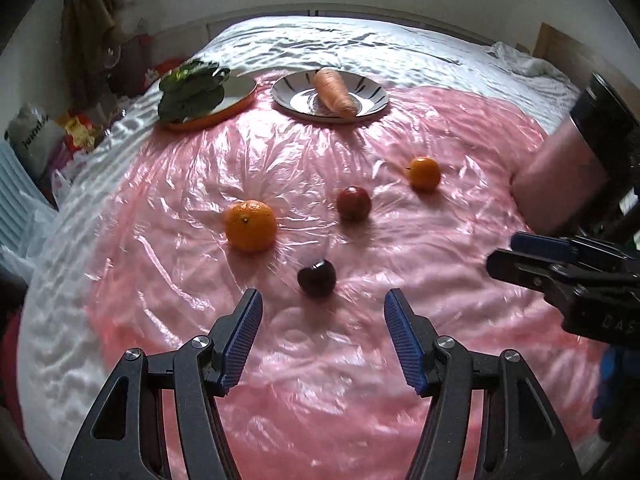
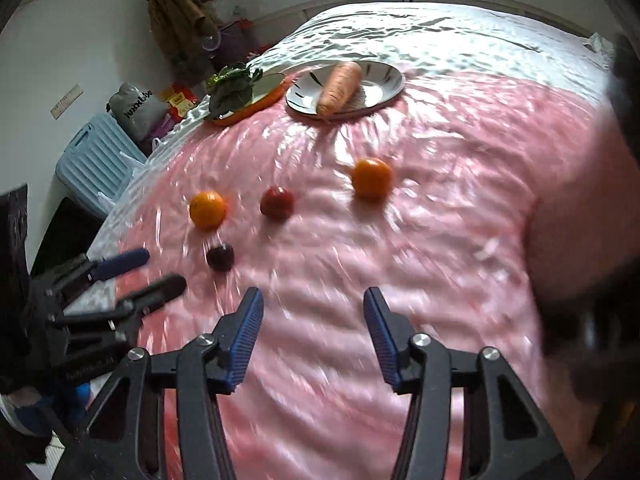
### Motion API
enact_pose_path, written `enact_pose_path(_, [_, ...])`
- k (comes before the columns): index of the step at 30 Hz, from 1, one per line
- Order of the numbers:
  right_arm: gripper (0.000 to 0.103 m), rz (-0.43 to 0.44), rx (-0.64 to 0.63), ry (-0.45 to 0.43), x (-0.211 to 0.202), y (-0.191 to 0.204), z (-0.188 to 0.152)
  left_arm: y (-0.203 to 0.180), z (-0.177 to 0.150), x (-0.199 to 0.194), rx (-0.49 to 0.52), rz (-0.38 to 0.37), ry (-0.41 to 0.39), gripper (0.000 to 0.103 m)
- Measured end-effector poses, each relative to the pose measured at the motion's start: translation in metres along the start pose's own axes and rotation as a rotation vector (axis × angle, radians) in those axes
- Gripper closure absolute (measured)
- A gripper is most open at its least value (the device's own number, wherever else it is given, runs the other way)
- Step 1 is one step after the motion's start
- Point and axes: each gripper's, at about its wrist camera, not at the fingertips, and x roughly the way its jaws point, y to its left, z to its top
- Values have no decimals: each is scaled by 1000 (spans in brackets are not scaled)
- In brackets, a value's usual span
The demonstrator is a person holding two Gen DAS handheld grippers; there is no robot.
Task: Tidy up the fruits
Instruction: 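Grasp a dark plum with the left tool while the right tool grasps a red apple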
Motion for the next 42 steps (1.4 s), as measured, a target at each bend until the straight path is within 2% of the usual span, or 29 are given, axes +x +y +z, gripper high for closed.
enact_pose_path(8, [9, 15, -38, 15, 44, 10, 35, 14, 7, 33, -135, -35, 26, 47])
enact_pose_path(17, [18, 46, -64, 47, 79, 21, 55, 16, 4, 52, -183, -38, 52, 59])
enact_pose_path(31, [18, 29, -90, 114, 129, 35, 73, 20, 3, 66, -216, -45, 75, 71])
enact_pose_path(35, [32, 6, -111, 133, 137, 39, 75, 20, 4, 68, -215, -49, 79, 75])
enact_pose_path(37, [46, -1, -114, 141, 140, 39, 76, 20, 4, 69, -214, -50, 80, 76])
enact_pose_path(42, [47, 10, -115, 143, 141, 36, 76, 20, 3, 70, -216, -56, 83, 78])
